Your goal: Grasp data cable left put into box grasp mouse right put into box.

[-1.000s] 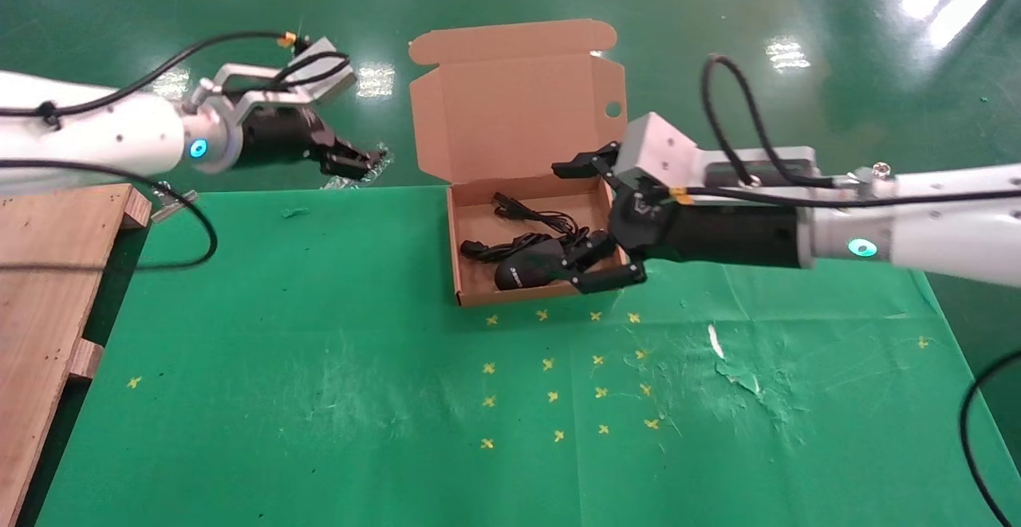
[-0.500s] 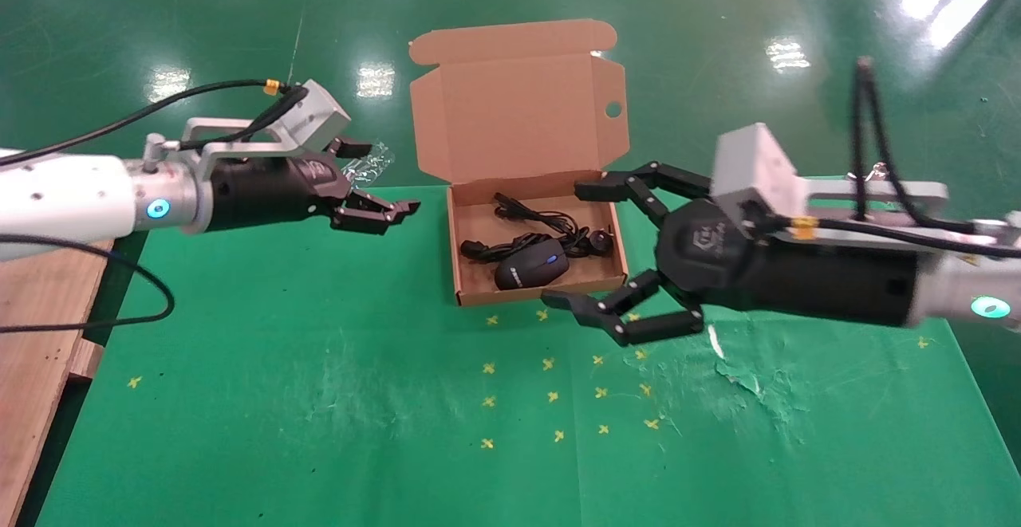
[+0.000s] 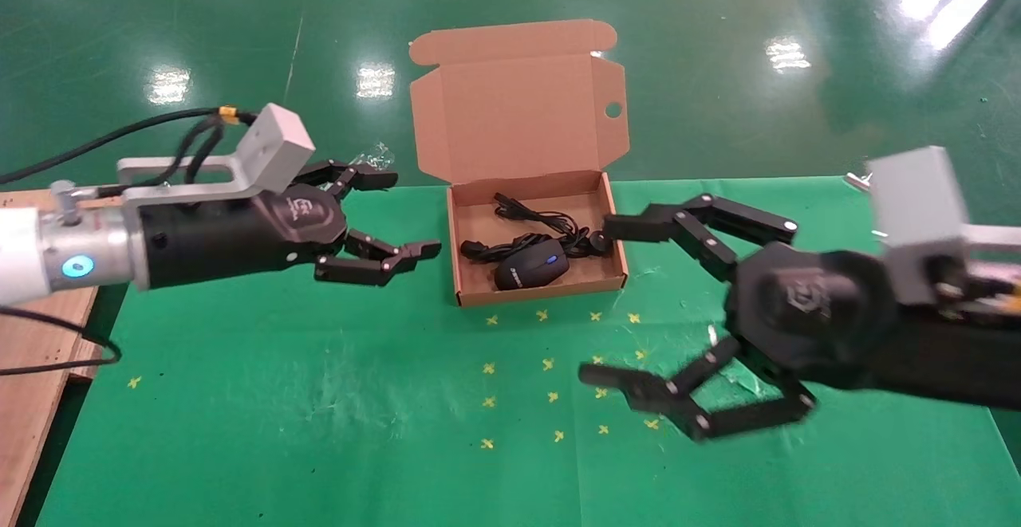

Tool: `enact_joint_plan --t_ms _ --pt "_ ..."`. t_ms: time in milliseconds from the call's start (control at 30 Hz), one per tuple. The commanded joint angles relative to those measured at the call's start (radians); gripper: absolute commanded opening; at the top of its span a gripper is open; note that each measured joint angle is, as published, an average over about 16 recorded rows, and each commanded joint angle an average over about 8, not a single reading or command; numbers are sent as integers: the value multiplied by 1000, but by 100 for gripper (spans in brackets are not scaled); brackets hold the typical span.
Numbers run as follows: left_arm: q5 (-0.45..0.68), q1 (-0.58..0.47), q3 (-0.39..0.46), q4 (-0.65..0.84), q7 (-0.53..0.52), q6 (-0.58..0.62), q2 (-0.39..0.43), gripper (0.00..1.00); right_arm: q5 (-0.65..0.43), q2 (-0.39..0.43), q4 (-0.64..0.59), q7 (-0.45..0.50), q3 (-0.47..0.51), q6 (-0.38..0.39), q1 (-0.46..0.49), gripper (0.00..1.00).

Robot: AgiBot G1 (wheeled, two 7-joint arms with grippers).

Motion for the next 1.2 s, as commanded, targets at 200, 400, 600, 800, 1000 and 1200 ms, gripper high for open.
enact_joint_plan --t_ms 200,400,600,800,1000,1200 --pt "-160 70 -48 -74 41 86 -65 100 87 52 46 17 29 -34 -49 100" --pt "-297 130 -90 -138 76 159 -121 100 92 55 48 18 30 -36 -51 100" --pt "-433 190 -131 -201 111 232 -177 100 92 55 48 17 30 -36 -51 100" --pt "-545 238 -164 -253 139 292 -222 100 95 57 49 17 30 -37 -52 100" --pt "-588 256 -177 -271 146 313 -239 100 98 58 50 17 31 -37 -54 100" --pt "-569 249 -172 -263 143 303 -232 100 96 57 49 17 31 -37 -53 100"
